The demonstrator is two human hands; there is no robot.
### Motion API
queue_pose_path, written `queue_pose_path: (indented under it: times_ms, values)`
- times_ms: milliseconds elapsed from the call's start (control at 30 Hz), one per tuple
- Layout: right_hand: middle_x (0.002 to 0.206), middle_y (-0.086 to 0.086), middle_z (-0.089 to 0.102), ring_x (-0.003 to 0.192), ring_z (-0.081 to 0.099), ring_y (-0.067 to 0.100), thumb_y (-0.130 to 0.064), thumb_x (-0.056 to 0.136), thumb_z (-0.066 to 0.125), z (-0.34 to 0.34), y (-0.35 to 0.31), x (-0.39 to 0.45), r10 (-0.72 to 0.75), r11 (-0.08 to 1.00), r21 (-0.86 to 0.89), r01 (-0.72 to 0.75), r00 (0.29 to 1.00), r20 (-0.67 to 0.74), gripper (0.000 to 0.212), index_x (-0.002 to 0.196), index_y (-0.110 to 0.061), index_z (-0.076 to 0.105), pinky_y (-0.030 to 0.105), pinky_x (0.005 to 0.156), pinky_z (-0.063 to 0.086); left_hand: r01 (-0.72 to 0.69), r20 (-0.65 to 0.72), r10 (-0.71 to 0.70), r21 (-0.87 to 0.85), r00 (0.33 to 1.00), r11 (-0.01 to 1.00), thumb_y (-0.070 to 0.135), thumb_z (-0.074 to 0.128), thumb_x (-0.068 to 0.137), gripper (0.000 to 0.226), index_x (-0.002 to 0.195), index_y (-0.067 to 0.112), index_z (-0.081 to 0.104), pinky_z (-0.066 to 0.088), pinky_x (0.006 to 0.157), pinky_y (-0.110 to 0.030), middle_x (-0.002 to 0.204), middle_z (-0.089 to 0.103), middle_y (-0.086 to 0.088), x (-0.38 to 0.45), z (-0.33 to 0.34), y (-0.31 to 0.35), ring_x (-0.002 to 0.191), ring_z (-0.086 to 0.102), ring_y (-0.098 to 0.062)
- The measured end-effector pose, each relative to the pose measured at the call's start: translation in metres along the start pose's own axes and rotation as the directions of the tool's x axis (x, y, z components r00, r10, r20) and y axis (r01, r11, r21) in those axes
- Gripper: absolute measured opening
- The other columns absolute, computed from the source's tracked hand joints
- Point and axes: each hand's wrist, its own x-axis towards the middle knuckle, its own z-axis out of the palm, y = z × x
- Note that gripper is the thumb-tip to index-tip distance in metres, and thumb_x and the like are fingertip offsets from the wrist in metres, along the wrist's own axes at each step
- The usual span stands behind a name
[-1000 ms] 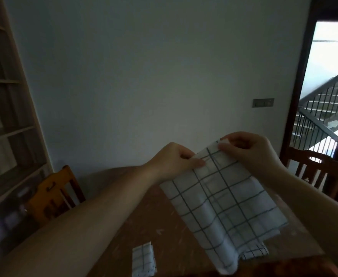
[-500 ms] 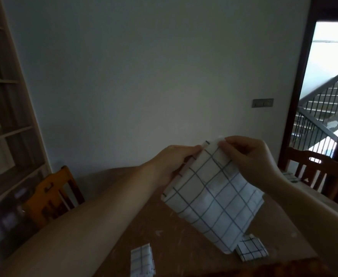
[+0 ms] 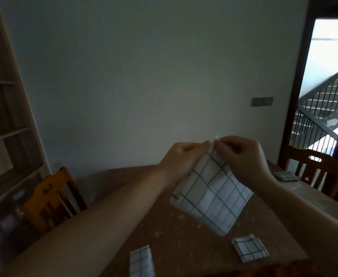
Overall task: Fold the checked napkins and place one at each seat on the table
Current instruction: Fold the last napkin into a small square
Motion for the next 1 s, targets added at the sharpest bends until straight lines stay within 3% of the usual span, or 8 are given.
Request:
queue_pose_path:
  times_ms: [200,333,467,700,800,867,933,1000]
  values:
    - [0.075,-0.002,0.072,0.068,0.066,0.006,-0.046,0.09,0.058,-0.007,-0.008,0.009,0.153,0.988,-0.008,-0.156,0.957,0.245,0.029,0.083,-0.022,0.074,0.021,0.063,0.05,-0.181,0.098,0.166,0.177,0.981,0.967,0.029,0.061,0.094,0.022,0.097,0.013,0.076,0.056,0.078,-0.024,0.091,0.075,0.001,-0.003,-0.008,0.005,0.085,0.071,-0.009]
    - [0.058,0.0,0.061,0.052,0.051,0.005,-0.031,0.09,0.063,-0.004,-0.008,0.01,-0.002,0.996,-0.089,0.008,0.997,0.073,0.028,0.065,-0.02,0.066,0.012,0.051,0.039,-0.176,0.144,0.138,0.298,0.98,0.938,0.034,0.064,0.092,0.022,0.102,0.017,0.074,0.057,0.079,-0.027,0.094,0.075,0.0,-0.003,-0.02,0.006,0.086,0.071,-0.011]
    - [0.058,0.005,0.057,0.052,0.048,0.012,-0.029,0.092,0.061,-0.012,0.0,0.011,-0.069,0.993,-0.103,0.055,0.989,-0.135,0.028,0.068,-0.016,0.063,0.014,0.049,0.036,-0.223,0.207,0.123,0.579,0.971,0.784,0.035,0.073,0.084,0.037,0.065,0.005,0.062,0.039,0.054,-0.027,0.054,0.05,0.0,-0.006,-0.052,0.003,0.049,0.047,-0.009]
    - [0.055,-0.004,0.048,0.048,0.046,0.0,-0.022,0.097,0.055,-0.008,-0.004,0.012,-0.062,0.998,-0.051,0.048,0.941,-0.332,0.028,0.07,-0.014,0.057,0.007,0.045,0.031,-0.083,-0.156,0.057,-0.168,0.986,0.982,0.027,0.06,0.09,0.03,0.068,0.014,0.076,0.056,0.071,-0.032,0.072,0.074,-0.003,-0.008,-0.047,-0.009,0.067,0.069,-0.015]
    - [0.052,-0.005,0.044,0.044,0.042,0.0,-0.026,0.097,0.054,-0.006,-0.007,0.015,-0.013,1.0,-0.014,0.009,0.929,-0.371,0.031,0.069,-0.015,0.056,0.008,0.042,0.029,0.004,-0.081,-0.019,-0.172,0.997,0.985,0.033,0.068,0.073,0.025,0.083,0.012,0.074,0.059,0.075,-0.034,0.082,0.077,-0.004,-0.012,-0.028,-0.025,0.077,0.073,-0.017]
    - [0.048,-0.01,0.043,0.041,0.036,0.002,-0.038,0.095,0.056,-0.009,-0.001,0.017,0.089,0.992,0.108,-0.061,0.957,-0.277,0.037,0.066,-0.014,0.055,0.011,0.041,0.028,0.011,-0.102,-0.028,-0.16,0.994,0.987,0.024,0.075,0.075,0.024,0.091,0.007,0.074,0.059,0.078,-0.037,0.09,0.077,-0.009,-0.013,-0.024,-0.034,0.084,0.073,-0.023]
    - [0.058,-0.003,0.056,0.053,0.051,0.009,-0.061,0.081,0.062,-0.02,0.009,0.013,0.178,0.962,0.198,-0.189,0.981,0.074,0.055,0.074,-0.007,0.064,0.023,0.054,0.044,-0.015,-0.159,-0.014,-0.177,0.987,0.984,0.02,0.072,0.083,0.013,0.091,0.01,0.075,0.059,0.077,-0.035,0.092,0.077,-0.008,-0.011,-0.029,-0.035,0.086,0.073,-0.023]
    - [0.081,0.016,0.071,0.072,0.067,0.029,-0.061,0.068,0.074,-0.03,0.021,0.006,0.244,0.926,0.156,-0.344,0.859,0.45,0.059,0.086,-0.005,0.073,0.037,0.07,0.055,-0.038,-0.178,0.014,-0.131,0.984,0.991,0.022,0.069,0.087,0.013,0.091,0.011,0.075,0.059,0.078,-0.034,0.092,0.077,-0.008,-0.008,-0.037,-0.034,0.089,0.073,-0.023]
